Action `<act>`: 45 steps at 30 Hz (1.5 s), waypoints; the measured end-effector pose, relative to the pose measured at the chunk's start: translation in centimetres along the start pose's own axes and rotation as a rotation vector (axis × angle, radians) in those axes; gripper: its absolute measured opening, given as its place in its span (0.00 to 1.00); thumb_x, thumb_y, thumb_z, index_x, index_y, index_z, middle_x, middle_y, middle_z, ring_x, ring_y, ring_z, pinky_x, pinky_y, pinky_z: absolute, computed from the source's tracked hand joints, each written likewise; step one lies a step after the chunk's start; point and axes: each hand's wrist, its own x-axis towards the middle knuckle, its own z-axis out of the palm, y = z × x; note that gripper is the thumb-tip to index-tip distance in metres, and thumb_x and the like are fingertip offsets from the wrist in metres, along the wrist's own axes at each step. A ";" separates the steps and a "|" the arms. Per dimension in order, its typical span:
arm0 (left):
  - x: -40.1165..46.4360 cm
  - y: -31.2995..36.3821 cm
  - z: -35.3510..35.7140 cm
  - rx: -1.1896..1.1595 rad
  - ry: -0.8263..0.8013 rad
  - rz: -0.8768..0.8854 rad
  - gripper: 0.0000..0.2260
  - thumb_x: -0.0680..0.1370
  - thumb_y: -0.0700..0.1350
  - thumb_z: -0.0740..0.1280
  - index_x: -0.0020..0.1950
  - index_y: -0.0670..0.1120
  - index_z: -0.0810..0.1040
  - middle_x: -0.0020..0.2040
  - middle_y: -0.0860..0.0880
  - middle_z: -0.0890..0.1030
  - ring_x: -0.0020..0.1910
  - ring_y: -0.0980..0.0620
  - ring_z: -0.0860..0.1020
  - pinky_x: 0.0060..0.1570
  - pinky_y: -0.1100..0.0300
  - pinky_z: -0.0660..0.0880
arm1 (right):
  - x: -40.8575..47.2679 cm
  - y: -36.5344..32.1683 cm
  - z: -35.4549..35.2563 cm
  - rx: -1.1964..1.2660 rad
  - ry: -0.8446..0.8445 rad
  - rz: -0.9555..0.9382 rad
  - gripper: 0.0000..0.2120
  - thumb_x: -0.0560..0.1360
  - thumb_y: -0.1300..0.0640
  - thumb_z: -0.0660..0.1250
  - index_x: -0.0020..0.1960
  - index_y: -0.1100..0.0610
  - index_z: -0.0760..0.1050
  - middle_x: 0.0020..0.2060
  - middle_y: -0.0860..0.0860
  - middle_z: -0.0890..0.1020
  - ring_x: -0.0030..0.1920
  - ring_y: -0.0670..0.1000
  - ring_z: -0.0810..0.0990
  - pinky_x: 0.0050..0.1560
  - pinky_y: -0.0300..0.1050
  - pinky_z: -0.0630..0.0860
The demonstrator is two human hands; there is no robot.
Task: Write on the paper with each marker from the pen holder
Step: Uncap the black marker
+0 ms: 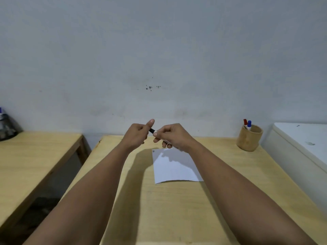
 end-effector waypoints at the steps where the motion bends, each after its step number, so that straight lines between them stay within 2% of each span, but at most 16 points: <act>1: 0.2 -0.2 -0.3 0.008 -0.009 0.006 0.28 0.82 0.64 0.62 0.28 0.46 0.74 0.33 0.45 0.69 0.32 0.49 0.69 0.36 0.56 0.74 | 0.4 0.1 0.4 0.009 0.004 0.000 0.10 0.80 0.55 0.77 0.52 0.63 0.87 0.43 0.56 0.90 0.30 0.48 0.79 0.31 0.40 0.72; 4: 1.0 -0.9 -0.8 0.027 -0.029 -0.001 0.26 0.83 0.60 0.63 0.34 0.41 0.73 0.33 0.45 0.68 0.32 0.50 0.68 0.34 0.58 0.73 | 1.5 0.5 1.3 0.037 0.006 0.000 0.13 0.80 0.56 0.77 0.56 0.67 0.85 0.41 0.57 0.89 0.29 0.49 0.76 0.30 0.39 0.72; 7: 2.1 -1.3 -1.0 -0.009 -0.030 -0.025 0.21 0.83 0.52 0.62 0.34 0.41 0.74 0.30 0.47 0.68 0.32 0.49 0.66 0.37 0.56 0.71 | 2.6 1.0 2.1 0.016 0.042 -0.049 0.11 0.80 0.57 0.77 0.54 0.66 0.85 0.36 0.54 0.86 0.28 0.49 0.73 0.31 0.39 0.70; 10: 3.7 -2.4 -2.3 -0.162 0.136 -0.069 0.18 0.80 0.49 0.63 0.32 0.44 0.70 0.30 0.46 0.67 0.30 0.48 0.65 0.40 0.53 0.71 | 3.2 2.1 1.4 -0.262 0.139 -0.175 0.06 0.78 0.57 0.78 0.50 0.60 0.85 0.35 0.51 0.83 0.32 0.46 0.76 0.38 0.40 0.72; 12: 4.8 -3.8 -4.1 -0.123 0.243 -0.060 0.20 0.80 0.53 0.64 0.32 0.43 0.66 0.31 0.45 0.68 0.31 0.48 0.68 0.40 0.53 0.72 | 3.3 3.3 0.0 -0.371 0.198 -0.183 0.05 0.78 0.56 0.77 0.50 0.57 0.85 0.36 0.53 0.83 0.35 0.46 0.76 0.40 0.42 0.72; 13: 5.2 -4.7 -4.6 0.004 0.242 -0.033 0.23 0.80 0.56 0.64 0.32 0.42 0.65 0.32 0.45 0.72 0.33 0.47 0.71 0.39 0.53 0.73 | 3.3 3.9 -0.7 -0.358 0.236 -0.152 0.04 0.79 0.57 0.76 0.52 0.56 0.85 0.36 0.53 0.84 0.34 0.45 0.76 0.38 0.40 0.72; 15: 5.5 -6.0 -4.5 0.427 0.148 0.018 0.27 0.82 0.60 0.61 0.31 0.42 0.67 0.33 0.49 0.77 0.38 0.43 0.77 0.39 0.52 0.73 | 3.2 4.7 -1.4 -0.279 0.318 -0.069 0.09 0.80 0.60 0.73 0.60 0.55 0.83 0.37 0.50 0.84 0.31 0.41 0.77 0.36 0.34 0.73; 17: 5.0 -6.5 -2.5 0.864 0.005 0.068 0.25 0.84 0.61 0.55 0.36 0.46 0.74 0.37 0.48 0.78 0.42 0.42 0.77 0.40 0.53 0.70 | 3.2 4.9 -1.3 -0.111 0.345 -0.001 0.16 0.81 0.65 0.67 0.66 0.53 0.77 0.42 0.51 0.85 0.33 0.45 0.79 0.37 0.37 0.77; 18: 4.6 -6.8 -1.4 1.020 -0.054 0.093 0.24 0.84 0.61 0.53 0.41 0.47 0.77 0.41 0.47 0.79 0.45 0.42 0.78 0.41 0.54 0.70 | 3.1 5.0 -1.2 -0.014 0.351 0.021 0.16 0.82 0.67 0.65 0.66 0.52 0.73 0.45 0.53 0.86 0.33 0.48 0.80 0.38 0.40 0.80; 20: 3.9 -7.6 0.3 1.235 -0.123 0.137 0.24 0.85 0.60 0.51 0.51 0.48 0.81 0.50 0.46 0.83 0.51 0.42 0.82 0.43 0.54 0.69 | 2.9 5.0 -1.3 0.172 0.369 0.036 0.11 0.84 0.67 0.63 0.62 0.54 0.73 0.48 0.57 0.85 0.33 0.51 0.81 0.36 0.44 0.82; 22: 3.2 -8.7 1.1 1.327 -0.137 0.185 0.24 0.84 0.59 0.50 0.52 0.48 0.82 0.52 0.46 0.84 0.51 0.42 0.83 0.43 0.54 0.68 | 2.7 4.9 -1.6 0.317 0.374 0.038 0.08 0.85 0.66 0.63 0.58 0.57 0.78 0.48 0.59 0.84 0.32 0.51 0.82 0.34 0.44 0.82; 26: 2.5 -9.8 1.6 1.323 -0.077 0.219 0.24 0.84 0.60 0.50 0.53 0.47 0.81 0.51 0.47 0.85 0.50 0.43 0.83 0.40 0.54 0.67 | 2.2 3.9 -2.0 0.630 0.384 0.103 0.13 0.85 0.64 0.61 0.60 0.58 0.84 0.44 0.58 0.88 0.35 0.55 0.85 0.36 0.46 0.84; 30: 2.3 -9.9 1.3 1.250 -0.018 0.174 0.24 0.83 0.62 0.51 0.55 0.48 0.79 0.51 0.48 0.84 0.50 0.45 0.83 0.41 0.54 0.68 | 1.6 3.4 -2.7 0.775 0.361 0.107 0.13 0.84 0.63 0.63 0.59 0.55 0.86 0.47 0.57 0.89 0.39 0.56 0.87 0.38 0.46 0.83; 35: 1.2 -9.4 0.7 1.216 0.000 0.151 0.23 0.82 0.64 0.50 0.57 0.48 0.75 0.52 0.48 0.84 0.50 0.44 0.82 0.42 0.53 0.69 | 0.2 3.4 -3.2 0.650 0.378 0.064 0.12 0.85 0.65 0.67 0.63 0.54 0.83 0.47 0.54 0.89 0.40 0.54 0.87 0.38 0.44 0.82; 40: 0.1 -8.5 -0.1 1.107 0.005 0.058 0.21 0.78 0.68 0.52 0.52 0.51 0.70 0.50 0.51 0.82 0.49 0.47 0.81 0.44 0.52 0.73 | -1.3 2.8 -3.3 0.597 0.414 0.059 0.03 0.84 0.57 0.71 0.56 0.54 0.82 0.42 0.53 0.87 0.35 0.50 0.85 0.36 0.44 0.79; 45: -3.9 -8.3 1.8 0.877 0.115 0.265 0.20 0.74 0.70 0.59 0.51 0.56 0.73 0.46 0.58 0.77 0.47 0.53 0.75 0.43 0.54 0.74 | -2.0 2.6 -2.9 0.455 0.519 0.141 0.16 0.85 0.44 0.66 0.47 0.55 0.81 0.29 0.50 0.78 0.24 0.47 0.73 0.29 0.39 0.67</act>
